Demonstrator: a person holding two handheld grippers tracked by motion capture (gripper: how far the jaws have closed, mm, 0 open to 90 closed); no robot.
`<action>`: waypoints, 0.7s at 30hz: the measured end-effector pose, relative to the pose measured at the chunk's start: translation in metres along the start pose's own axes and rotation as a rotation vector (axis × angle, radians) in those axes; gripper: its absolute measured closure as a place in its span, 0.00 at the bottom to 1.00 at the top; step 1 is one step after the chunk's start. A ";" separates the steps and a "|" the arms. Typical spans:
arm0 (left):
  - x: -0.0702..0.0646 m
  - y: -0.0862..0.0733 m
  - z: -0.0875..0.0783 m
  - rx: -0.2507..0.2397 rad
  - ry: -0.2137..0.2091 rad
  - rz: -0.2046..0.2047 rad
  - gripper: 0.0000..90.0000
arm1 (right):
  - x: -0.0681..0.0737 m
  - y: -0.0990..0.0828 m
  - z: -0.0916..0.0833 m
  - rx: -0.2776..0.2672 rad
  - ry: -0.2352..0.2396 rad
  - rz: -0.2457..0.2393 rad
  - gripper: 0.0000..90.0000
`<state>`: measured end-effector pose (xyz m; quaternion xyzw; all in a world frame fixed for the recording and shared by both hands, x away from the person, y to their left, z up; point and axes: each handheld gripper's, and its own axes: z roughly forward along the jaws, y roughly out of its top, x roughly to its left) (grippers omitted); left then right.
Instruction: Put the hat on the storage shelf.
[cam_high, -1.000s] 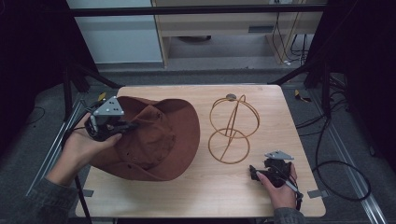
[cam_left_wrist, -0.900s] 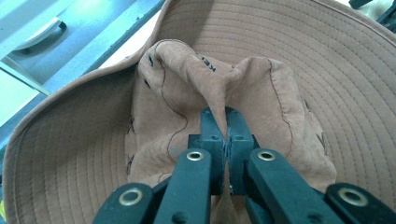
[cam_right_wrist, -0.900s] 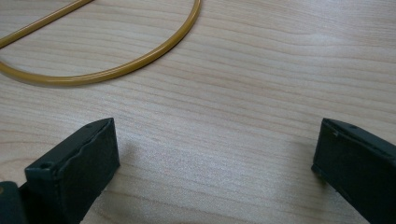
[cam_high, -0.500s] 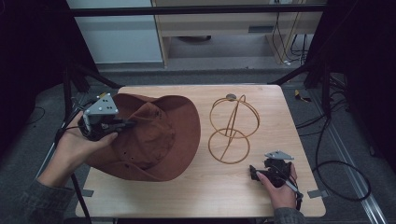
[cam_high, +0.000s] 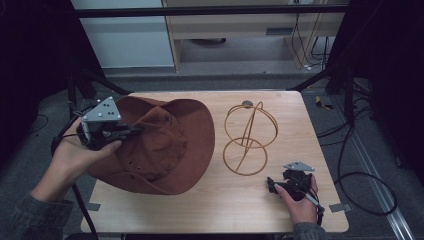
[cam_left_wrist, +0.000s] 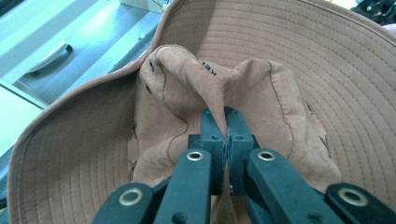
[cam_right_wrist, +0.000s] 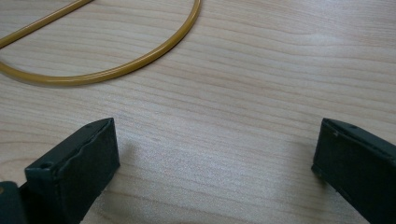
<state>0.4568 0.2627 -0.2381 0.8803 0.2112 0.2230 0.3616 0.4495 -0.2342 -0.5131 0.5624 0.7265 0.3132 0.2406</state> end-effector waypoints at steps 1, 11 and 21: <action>0.000 0.001 -0.001 -0.002 0.001 0.003 0.98 | 0.000 0.000 0.000 0.000 0.000 0.000 0.01; -0.004 0.011 -0.004 -0.018 -0.001 0.017 0.98 | 0.000 0.000 0.000 0.000 0.000 0.000 0.01; -0.007 0.021 -0.004 -0.021 -0.007 0.036 0.98 | 0.000 0.000 0.000 0.000 0.000 0.000 0.00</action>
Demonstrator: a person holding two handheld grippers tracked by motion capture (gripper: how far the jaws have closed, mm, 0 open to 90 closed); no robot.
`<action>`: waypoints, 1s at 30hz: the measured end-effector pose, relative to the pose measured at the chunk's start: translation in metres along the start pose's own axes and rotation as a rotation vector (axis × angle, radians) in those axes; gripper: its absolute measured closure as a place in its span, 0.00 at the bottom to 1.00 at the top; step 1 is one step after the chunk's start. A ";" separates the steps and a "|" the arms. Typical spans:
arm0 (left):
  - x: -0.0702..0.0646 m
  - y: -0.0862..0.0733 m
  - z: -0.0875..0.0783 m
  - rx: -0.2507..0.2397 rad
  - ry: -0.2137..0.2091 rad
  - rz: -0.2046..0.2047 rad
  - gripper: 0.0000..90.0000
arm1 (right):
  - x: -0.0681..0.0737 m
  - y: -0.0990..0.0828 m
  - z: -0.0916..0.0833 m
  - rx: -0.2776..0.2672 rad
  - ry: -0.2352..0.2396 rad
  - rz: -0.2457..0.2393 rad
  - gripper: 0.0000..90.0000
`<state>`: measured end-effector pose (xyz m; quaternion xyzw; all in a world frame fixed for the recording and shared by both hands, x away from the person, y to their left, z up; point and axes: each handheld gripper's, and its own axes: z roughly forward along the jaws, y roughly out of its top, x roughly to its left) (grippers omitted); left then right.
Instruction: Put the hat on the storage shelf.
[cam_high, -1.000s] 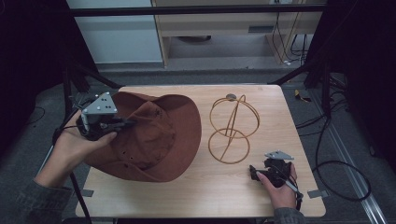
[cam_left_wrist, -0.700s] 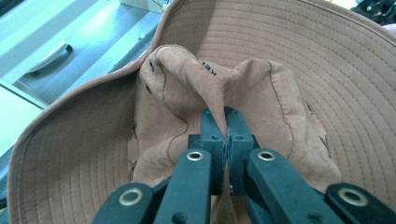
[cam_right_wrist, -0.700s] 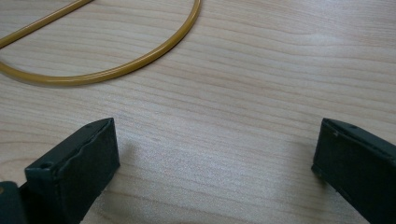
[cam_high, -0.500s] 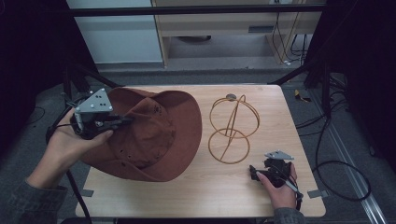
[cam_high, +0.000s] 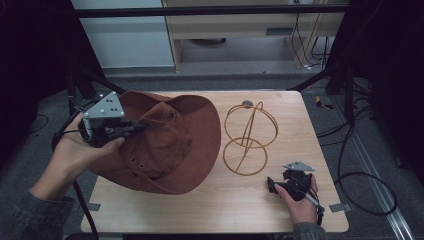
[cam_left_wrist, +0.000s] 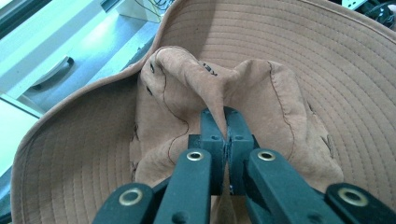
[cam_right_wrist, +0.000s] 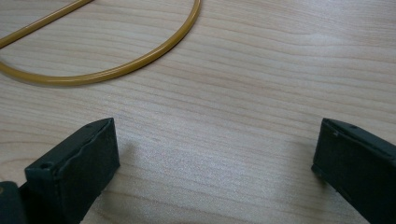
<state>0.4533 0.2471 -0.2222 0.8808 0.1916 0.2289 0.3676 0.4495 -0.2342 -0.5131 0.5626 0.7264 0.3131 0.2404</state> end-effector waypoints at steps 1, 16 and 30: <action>0.000 0.001 0.000 0.003 -0.002 0.005 0.98 | 0.000 0.000 0.000 0.000 0.000 0.000 0.00; -0.007 0.021 0.004 -0.006 -0.022 0.032 0.98 | 0.000 0.000 0.000 0.000 0.000 -0.001 0.00; -0.008 0.032 0.014 0.023 -0.038 0.058 0.98 | 0.000 0.000 0.000 0.000 0.000 -0.001 0.00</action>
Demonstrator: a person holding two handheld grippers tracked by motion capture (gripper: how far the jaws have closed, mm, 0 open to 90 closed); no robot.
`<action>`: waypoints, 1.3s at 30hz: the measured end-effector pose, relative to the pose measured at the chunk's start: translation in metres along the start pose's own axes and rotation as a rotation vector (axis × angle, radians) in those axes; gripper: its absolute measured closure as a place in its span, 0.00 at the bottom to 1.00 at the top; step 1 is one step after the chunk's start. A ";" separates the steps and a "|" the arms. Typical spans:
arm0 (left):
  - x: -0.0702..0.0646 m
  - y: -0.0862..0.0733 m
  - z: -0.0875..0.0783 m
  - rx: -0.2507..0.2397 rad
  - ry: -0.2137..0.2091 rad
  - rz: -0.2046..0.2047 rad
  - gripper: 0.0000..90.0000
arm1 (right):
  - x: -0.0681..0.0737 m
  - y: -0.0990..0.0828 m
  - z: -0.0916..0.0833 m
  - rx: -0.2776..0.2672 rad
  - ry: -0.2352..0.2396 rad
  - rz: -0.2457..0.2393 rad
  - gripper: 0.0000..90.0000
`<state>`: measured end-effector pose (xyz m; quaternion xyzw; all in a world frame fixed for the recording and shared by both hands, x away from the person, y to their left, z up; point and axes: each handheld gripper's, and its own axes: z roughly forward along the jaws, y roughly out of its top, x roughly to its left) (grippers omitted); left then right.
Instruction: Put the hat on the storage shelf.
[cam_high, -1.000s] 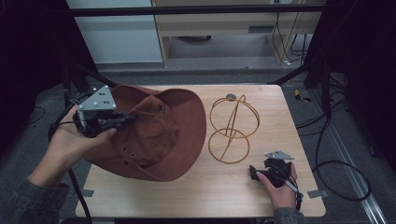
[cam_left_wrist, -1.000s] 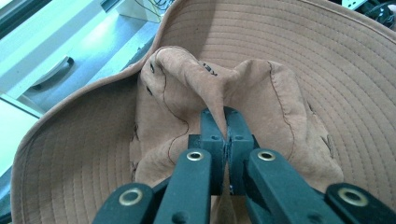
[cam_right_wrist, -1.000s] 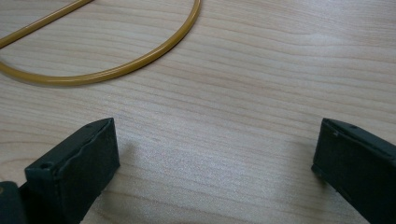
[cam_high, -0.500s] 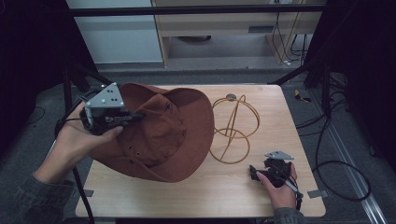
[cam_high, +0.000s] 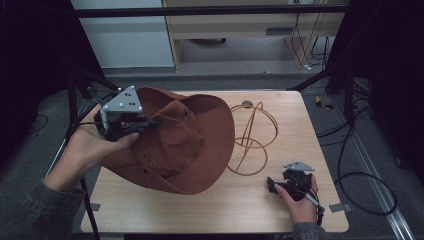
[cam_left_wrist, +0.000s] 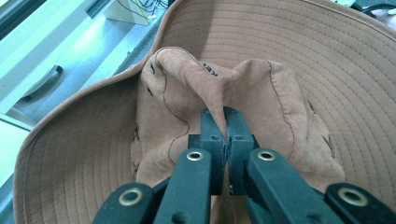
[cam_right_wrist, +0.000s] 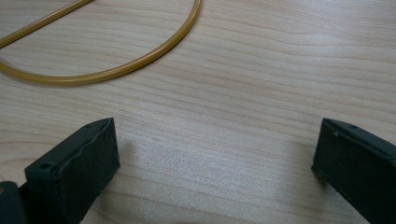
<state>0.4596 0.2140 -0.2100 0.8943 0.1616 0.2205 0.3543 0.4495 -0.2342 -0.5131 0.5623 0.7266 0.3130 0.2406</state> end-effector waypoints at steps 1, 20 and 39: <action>0.000 0.001 0.001 -0.003 -0.001 0.000 0.98 | 0.000 0.000 0.000 0.000 0.000 0.000 0.00; -0.004 0.022 0.009 -0.012 -0.019 0.021 0.98 | 0.000 0.000 0.000 0.000 -0.001 -0.001 0.00; -0.002 0.048 0.019 -0.011 -0.023 0.041 0.98 | 0.000 0.000 0.000 0.002 -0.002 -0.003 0.00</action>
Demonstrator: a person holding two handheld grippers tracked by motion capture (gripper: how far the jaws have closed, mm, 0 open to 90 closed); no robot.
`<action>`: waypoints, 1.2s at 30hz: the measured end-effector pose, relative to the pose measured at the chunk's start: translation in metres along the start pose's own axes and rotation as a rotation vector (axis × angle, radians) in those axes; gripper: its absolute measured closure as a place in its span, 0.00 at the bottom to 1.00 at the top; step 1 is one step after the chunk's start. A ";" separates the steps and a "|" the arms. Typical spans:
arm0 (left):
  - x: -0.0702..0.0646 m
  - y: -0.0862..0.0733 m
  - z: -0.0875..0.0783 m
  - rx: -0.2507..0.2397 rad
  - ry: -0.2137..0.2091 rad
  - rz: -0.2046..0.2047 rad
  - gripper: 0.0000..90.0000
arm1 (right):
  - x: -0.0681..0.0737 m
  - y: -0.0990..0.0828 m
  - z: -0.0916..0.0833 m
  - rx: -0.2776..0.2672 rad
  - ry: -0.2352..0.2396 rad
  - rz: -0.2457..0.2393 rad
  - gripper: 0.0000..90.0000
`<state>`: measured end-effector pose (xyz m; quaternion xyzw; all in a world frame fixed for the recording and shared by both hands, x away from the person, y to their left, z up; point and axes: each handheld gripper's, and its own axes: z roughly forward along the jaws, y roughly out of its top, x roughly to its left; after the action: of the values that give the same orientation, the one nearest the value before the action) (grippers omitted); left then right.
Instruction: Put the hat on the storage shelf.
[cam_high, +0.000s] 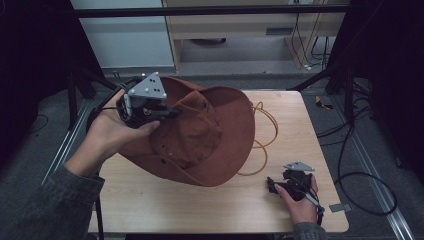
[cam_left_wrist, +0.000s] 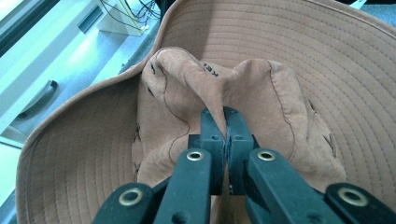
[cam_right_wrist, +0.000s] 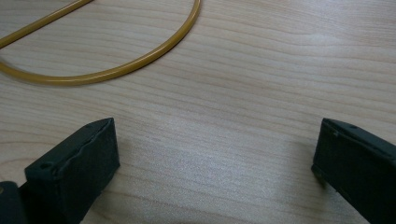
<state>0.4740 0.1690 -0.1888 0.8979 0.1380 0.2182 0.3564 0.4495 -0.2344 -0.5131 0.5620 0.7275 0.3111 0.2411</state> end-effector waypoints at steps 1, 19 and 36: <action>0.000 0.001 0.001 0.001 0.000 0.002 0.98 | 0.000 0.000 0.000 0.001 0.001 0.002 0.00; 0.007 0.036 0.021 0.010 -0.005 0.015 0.98 | 0.000 0.000 0.000 0.000 0.001 0.000 0.00; 0.005 0.060 0.052 0.021 -0.024 0.025 0.98 | 0.000 0.000 0.000 -0.001 0.001 -0.001 0.00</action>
<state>0.5096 0.0979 -0.1790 0.9058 0.1249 0.2102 0.3461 0.4496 -0.2345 -0.5132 0.5614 0.7277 0.3116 0.2413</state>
